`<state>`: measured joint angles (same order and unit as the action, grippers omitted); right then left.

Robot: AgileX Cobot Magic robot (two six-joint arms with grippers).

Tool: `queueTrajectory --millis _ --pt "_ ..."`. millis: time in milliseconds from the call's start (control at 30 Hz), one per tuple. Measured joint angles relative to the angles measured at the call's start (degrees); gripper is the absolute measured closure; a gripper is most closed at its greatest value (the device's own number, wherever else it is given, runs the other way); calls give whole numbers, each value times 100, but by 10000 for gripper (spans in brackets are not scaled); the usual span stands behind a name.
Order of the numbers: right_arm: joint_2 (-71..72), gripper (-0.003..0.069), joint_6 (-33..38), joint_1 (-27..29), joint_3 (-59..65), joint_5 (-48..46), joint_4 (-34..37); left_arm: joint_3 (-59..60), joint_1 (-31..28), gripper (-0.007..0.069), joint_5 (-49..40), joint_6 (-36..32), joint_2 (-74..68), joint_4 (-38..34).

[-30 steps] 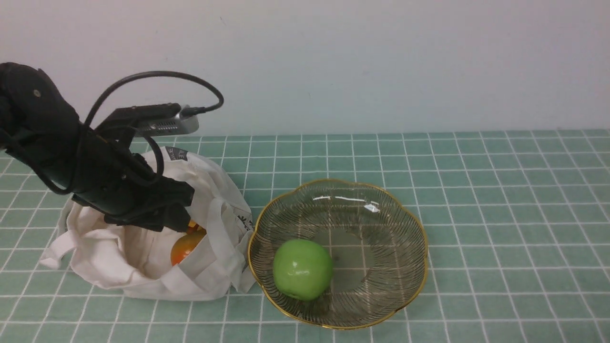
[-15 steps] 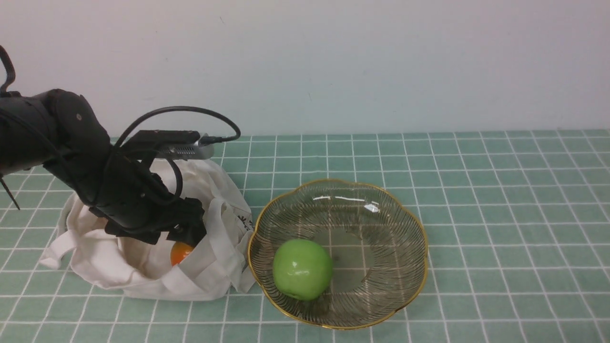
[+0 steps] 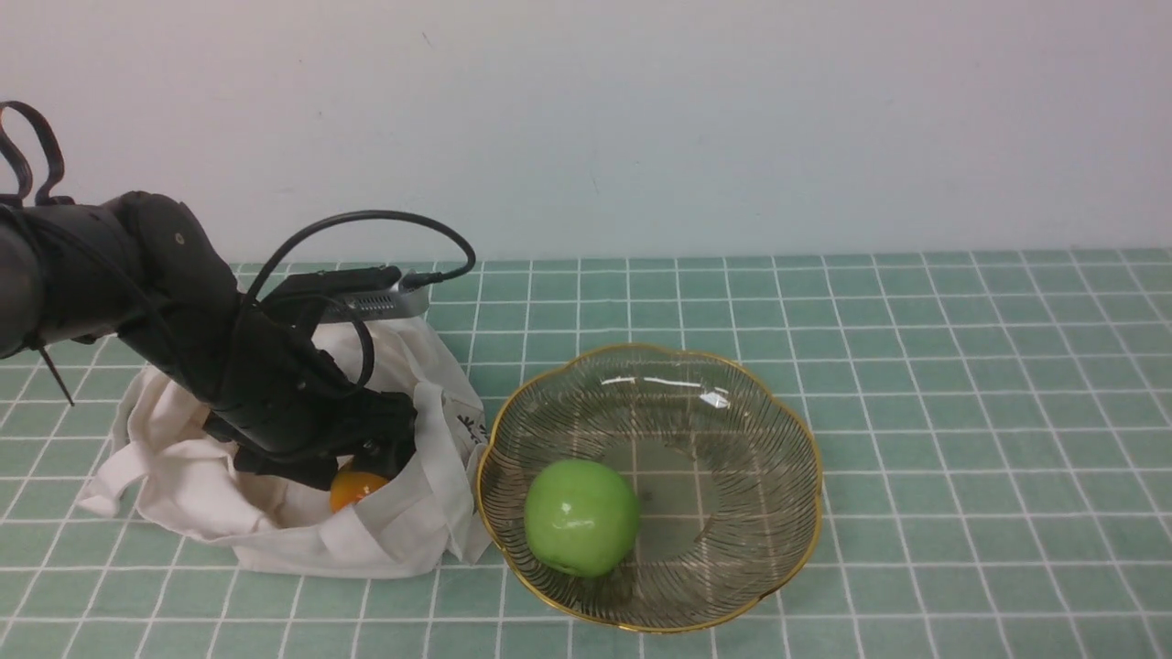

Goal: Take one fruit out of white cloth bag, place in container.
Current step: 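Reach into the bag and grasp the red fruit inside it with the left gripper, then move the pomegranate from the bag into the fruit plate with the left gripper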

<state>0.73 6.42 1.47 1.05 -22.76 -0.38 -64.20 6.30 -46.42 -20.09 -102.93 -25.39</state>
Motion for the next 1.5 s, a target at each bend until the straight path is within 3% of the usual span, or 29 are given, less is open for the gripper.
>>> queueTrajectory --millis 367,533,733,933,1133,1233,1500 --pt "0 674 0 0 0 0 0 -51 0 66 -67 17 -69 67" --pt "0 674 0 0 0 0 0 -45 -6 67 -274 195 149 624" --pt "0 674 0 0 0 0 0 -8 -30 67 -494 654 1285 1414" --pt "0 674 0 0 0 0 0 3 23 67 -695 774 2293 1181" --pt "0 674 0 0 0 0 0 3 854 67 -538 276 2928 184" --pt "0 674 0 0 0 0 0 3 1763 67 20 -17 2747 -367" --pt "0 674 0 0 0 0 0 3 2869 67 1661 -71 1680 -965"
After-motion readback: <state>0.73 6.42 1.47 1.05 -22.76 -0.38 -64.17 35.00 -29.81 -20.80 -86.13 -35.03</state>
